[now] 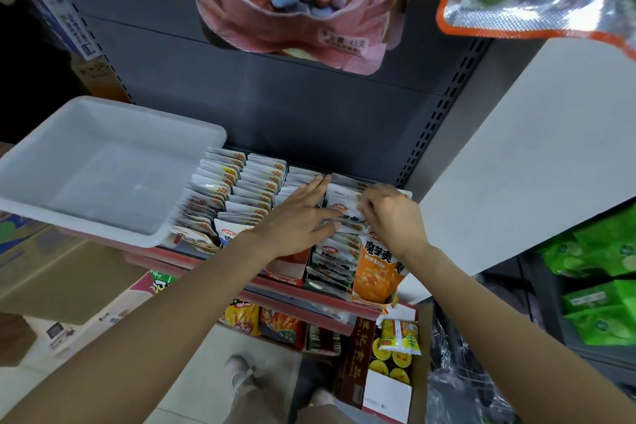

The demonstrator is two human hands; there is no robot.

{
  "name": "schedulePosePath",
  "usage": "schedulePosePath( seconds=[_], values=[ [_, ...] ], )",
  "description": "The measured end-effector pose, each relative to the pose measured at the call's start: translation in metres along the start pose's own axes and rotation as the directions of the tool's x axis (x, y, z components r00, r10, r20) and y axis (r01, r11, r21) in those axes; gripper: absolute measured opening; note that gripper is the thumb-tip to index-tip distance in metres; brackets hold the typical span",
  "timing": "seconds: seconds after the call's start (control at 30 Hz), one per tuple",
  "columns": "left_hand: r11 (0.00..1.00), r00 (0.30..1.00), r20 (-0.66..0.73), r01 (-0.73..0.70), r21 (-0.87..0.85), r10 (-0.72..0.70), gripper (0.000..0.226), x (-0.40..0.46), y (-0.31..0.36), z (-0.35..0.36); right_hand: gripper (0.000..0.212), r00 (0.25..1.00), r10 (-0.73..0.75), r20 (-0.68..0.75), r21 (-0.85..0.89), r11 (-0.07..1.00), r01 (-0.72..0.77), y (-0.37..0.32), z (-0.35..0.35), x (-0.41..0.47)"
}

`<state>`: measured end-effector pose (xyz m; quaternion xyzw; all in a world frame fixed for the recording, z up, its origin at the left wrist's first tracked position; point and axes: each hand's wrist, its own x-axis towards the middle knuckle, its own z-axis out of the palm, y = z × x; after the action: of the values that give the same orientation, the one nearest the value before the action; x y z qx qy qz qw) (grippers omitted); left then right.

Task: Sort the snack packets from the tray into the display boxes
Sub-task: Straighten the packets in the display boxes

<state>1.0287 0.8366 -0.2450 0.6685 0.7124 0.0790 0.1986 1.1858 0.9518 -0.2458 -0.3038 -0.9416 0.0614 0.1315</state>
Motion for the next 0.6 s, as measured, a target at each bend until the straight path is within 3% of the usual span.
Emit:
schedulePosePath(
  seconds=[0.1,0.2,0.27,0.33,0.43,0.53,0.6],
  values=[
    [1.0,1.0,-0.007,-0.007,-0.004,0.007,0.045,0.0,0.0,0.0,0.014,0.994,-0.087,-0.072,0.053,0.994,0.091,-0.001,0.002,-0.007],
    [1.0,1.0,-0.01,-0.015,-0.013,0.015,0.043,0.001,-0.001,0.0,0.018,0.987,-0.127,0.102,0.041,0.991,0.124,0.003,0.005,-0.005],
    [1.0,1.0,-0.007,-0.015,-0.018,0.015,0.043,0.0,0.0,0.0,0.013,0.983,-0.119,0.138,0.001,0.993,0.12,0.003,0.004,-0.003],
    [1.0,1.0,0.001,-0.012,-0.015,0.012,0.044,0.0,0.0,-0.001,0.029,0.985,-0.051,0.162,-0.076,0.995,0.064,0.004,0.002,0.001],
    [1.0,1.0,0.0,-0.013,-0.016,0.013,0.045,0.001,-0.001,-0.001,0.014,0.989,-0.092,0.113,-0.082,0.991,0.102,0.002,0.0,0.003],
    [1.0,1.0,0.008,-0.015,-0.011,0.015,0.045,0.001,-0.001,0.0,0.025,0.993,-0.109,0.047,-0.089,0.99,0.113,-0.001,0.003,0.002],
    [1.0,1.0,0.016,-0.009,-0.017,0.009,0.044,0.0,0.0,-0.001,0.022,0.993,-0.086,0.085,-0.049,0.995,0.09,-0.005,0.005,0.003]
  ],
)
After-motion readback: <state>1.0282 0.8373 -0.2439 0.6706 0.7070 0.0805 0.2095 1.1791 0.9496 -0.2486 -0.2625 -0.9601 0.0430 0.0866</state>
